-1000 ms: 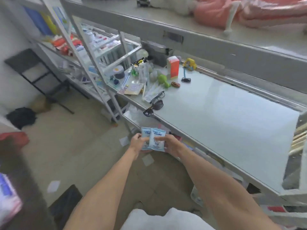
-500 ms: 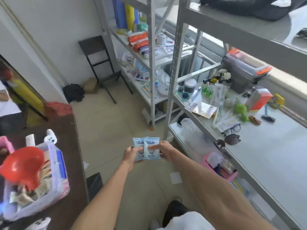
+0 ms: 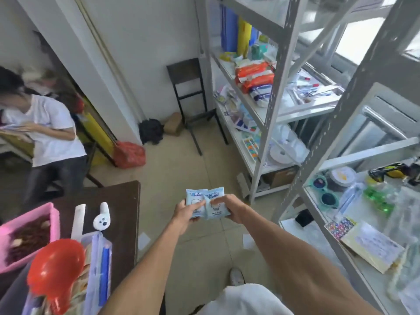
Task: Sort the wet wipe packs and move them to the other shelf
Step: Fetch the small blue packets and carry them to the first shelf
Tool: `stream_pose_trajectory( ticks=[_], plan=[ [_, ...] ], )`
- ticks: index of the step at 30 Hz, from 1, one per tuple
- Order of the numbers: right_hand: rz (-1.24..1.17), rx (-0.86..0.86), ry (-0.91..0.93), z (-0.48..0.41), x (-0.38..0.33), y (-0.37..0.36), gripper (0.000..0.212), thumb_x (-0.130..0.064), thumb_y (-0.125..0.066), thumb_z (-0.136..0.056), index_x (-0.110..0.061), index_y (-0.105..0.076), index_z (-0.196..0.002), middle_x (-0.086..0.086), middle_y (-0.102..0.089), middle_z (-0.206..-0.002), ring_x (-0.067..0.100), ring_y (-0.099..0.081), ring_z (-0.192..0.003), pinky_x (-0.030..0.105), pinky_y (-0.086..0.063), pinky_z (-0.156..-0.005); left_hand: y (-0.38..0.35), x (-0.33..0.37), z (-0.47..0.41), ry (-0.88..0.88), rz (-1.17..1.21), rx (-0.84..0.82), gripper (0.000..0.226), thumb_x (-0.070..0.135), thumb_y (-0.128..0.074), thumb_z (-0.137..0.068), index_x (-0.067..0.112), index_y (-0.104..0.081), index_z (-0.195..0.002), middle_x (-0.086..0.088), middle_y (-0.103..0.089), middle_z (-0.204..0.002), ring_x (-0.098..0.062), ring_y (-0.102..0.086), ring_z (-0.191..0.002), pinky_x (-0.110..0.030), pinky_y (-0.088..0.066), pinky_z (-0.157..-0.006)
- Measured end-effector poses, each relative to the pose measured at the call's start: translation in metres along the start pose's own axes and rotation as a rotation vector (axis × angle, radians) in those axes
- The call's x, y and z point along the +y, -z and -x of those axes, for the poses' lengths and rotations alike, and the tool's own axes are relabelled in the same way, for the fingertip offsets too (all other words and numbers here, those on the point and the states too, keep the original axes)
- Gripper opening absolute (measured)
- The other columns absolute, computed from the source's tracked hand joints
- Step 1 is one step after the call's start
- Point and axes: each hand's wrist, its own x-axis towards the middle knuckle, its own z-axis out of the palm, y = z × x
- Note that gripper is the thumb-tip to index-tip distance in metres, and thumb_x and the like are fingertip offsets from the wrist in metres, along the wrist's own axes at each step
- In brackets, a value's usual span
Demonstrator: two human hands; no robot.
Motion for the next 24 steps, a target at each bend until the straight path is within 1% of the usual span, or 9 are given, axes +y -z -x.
stream_pose_trajectory(
  ticks=[3,5,8,10,13,16,18,21,24],
  plan=[
    [0.035,-0.005,-0.002,-0.04,-0.043,0.0,0.047,-0.009,-0.072,-0.067,-0.005,-0.07,-0.114,0.019,-0.074,-0.104,0.032,-0.07,-0.089,0.039,-0.053,-0.084,0.001,0.034,-0.036,0.001,-0.001,0.011,0.029,0.015,-0.083,-0.083,0.01,-0.068,-0.108,-0.01,-0.076,-0.095,-0.028,-0.07,-0.082,-0.028,-0.051,-0.061],
    [0.048,0.002,-0.013,-0.067,-0.068,-0.001,0.042,-0.008,-0.072,-0.072,-0.004,-0.07,-0.113,0.023,-0.074,-0.108,0.033,-0.07,-0.09,0.039,-0.055,-0.081,0.007,0.052,-0.06,0.005,0.011,0.024,0.036,0.016,-0.082,-0.083,0.005,-0.068,-0.114,-0.012,-0.076,-0.098,-0.027,-0.07,-0.084,-0.029,-0.052,-0.061],
    [0.027,-0.003,-0.008,-0.105,-0.098,-0.001,0.03,-0.002,-0.065,-0.085,-0.001,-0.068,-0.115,0.021,-0.073,-0.102,0.032,-0.071,-0.085,0.035,-0.057,-0.07,0.017,0.076,-0.1,0.012,0.032,0.028,0.048,0.017,-0.084,-0.08,0.001,-0.066,-0.121,-0.016,-0.076,-0.107,-0.028,-0.071,-0.088,-0.033,-0.054,-0.064],
    [0.05,0.007,-0.02,-0.131,-0.116,-0.003,0.032,-0.003,-0.064,-0.085,-0.001,-0.068,-0.117,0.02,-0.073,-0.102,0.031,-0.071,-0.083,0.035,-0.057,-0.069,0.023,0.088,-0.129,0.024,0.03,0.033,0.048,0.017,-0.084,-0.081,0.001,-0.065,-0.122,-0.015,-0.077,-0.105,-0.027,-0.072,-0.087,-0.032,-0.053,-0.061],
    [0.035,0.029,-0.042,-0.171,-0.143,-0.009,0.033,-0.004,-0.065,-0.087,-0.001,-0.067,-0.119,0.021,-0.072,-0.104,0.029,-0.071,-0.08,0.029,-0.055,-0.059,0.032,0.108,-0.179,0.03,0.047,0.025,0.045,0.017,-0.082,-0.083,0.001,-0.065,-0.121,-0.016,-0.077,-0.106,-0.027,-0.071,-0.086,-0.031,-0.053,-0.06],
    [0.043,0.055,-0.069,-0.211,-0.172,-0.014,0.039,-0.009,-0.068,-0.084,-0.001,-0.065,-0.122,0.024,-0.072,-0.108,0.031,-0.07,-0.084,0.032,-0.054,-0.064,0.041,0.13,-0.231,0.048,0.055,0.003,0.044,0.018,-0.084,-0.082,0.003,-0.066,-0.12,-0.014,-0.078,-0.104,-0.026,-0.072,-0.087,-0.033,-0.055,-0.065],
    [0.008,0.061,-0.071,-0.235,-0.193,-0.016,0.033,-0.005,-0.064,-0.09,0.001,-0.064,-0.122,0.023,-0.071,-0.107,0.032,-0.071,-0.086,0.035,-0.058,-0.068,0.047,0.148,-0.263,0.063,0.05,-0.019,0.044,0.02,-0.085,-0.08,0.004,-0.067,-0.117,-0.013,-0.078,-0.101,-0.026,-0.072,-0.087,-0.033,-0.055,-0.066],
    [0.015,0.081,-0.077,-0.267,-0.231,-0.019,0.031,-0.003,-0.062,-0.092,0.001,-0.063,-0.122,0.021,-0.071,-0.106,0.029,-0.072,-0.082,0.032,-0.059,-0.061,0.051,0.177,-0.311,0.076,0.04,-0.066,0.045,0.021,-0.085,-0.079,0.004,-0.067,-0.116,-0.016,-0.078,-0.105,-0.027,-0.072,-0.088,-0.033,-0.055,-0.066],
    [0.017,0.14,-0.051,-0.295,-0.267,-0.015,0.022,-0.002,-0.061,-0.092,0.0,-0.066,-0.113,0.018,-0.072,-0.096,0.025,-0.072,-0.073,0.029,-0.058,-0.057,0.044,0.209,-0.353,0.074,0.025,-0.127,0.041,0.02,-0.084,-0.081,0.005,-0.068,-0.115,-0.019,-0.076,-0.11,-0.028,-0.071,-0.089,-0.034,-0.053,-0.069]
  ],
)
